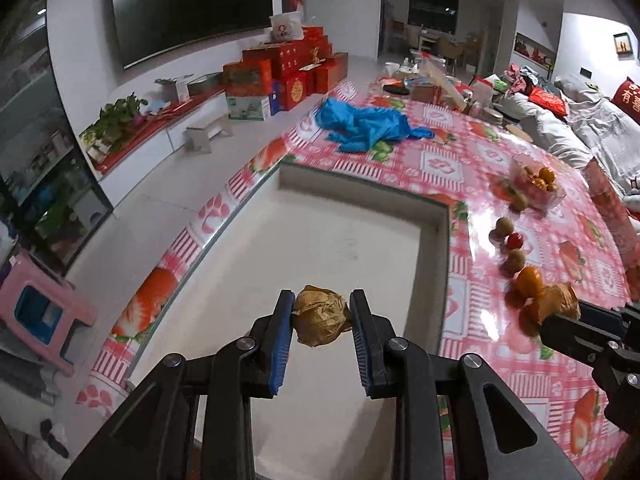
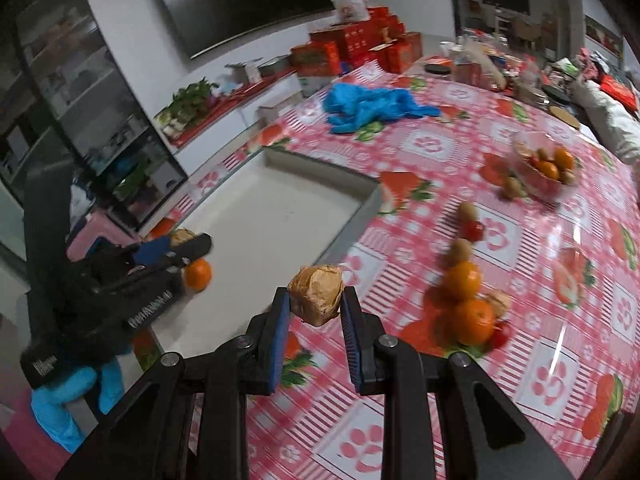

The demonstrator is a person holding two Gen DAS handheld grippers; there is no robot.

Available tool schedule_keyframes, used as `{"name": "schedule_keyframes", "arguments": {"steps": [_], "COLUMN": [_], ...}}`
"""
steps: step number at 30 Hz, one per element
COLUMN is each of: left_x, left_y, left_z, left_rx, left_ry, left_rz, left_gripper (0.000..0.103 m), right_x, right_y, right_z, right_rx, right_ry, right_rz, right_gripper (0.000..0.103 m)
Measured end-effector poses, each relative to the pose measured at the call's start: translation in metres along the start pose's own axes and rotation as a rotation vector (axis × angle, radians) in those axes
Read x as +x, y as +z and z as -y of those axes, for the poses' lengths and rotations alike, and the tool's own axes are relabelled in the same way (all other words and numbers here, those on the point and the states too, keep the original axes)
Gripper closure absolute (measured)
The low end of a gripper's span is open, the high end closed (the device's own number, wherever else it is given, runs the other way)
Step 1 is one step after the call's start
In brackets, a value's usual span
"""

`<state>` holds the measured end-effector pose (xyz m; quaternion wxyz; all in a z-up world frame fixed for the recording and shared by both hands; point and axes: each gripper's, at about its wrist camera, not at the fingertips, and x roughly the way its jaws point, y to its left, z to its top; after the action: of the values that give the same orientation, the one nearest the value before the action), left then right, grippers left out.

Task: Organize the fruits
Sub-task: 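Carry the dried fruit over the white tray with the left gripper while the right carries the walnut, then open both grippers to drop the walnut and dried fruit in the tray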

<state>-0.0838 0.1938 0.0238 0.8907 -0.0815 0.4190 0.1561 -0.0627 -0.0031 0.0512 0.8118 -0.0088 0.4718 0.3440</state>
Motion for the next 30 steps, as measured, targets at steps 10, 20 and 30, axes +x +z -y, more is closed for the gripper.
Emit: {"name": "schedule_keyframes", "arguments": {"steps": [10,20,30], "left_x": [0.017,0.022,0.022], "left_y": [-0.017,-0.022,-0.021], "left_z": [-0.013,-0.018,-0.02], "left_rx": [-0.015,-0.023,-0.029], "left_ry": [0.018,0.033,0.031], "left_rz": [-0.046,-0.047,-0.047], "left_gripper": [0.073,0.073,0.073], "right_x": [0.038,0.069,0.083], "right_y": [0.008,0.005,0.006], "right_z": [-0.024,-0.036,-0.036], "right_rx": [-0.004,-0.029,-0.024], "right_ry": [0.034,0.042,0.038], "right_rz": [-0.059,-0.128,-0.165], "right_gripper": [0.075,0.075,0.074]}}
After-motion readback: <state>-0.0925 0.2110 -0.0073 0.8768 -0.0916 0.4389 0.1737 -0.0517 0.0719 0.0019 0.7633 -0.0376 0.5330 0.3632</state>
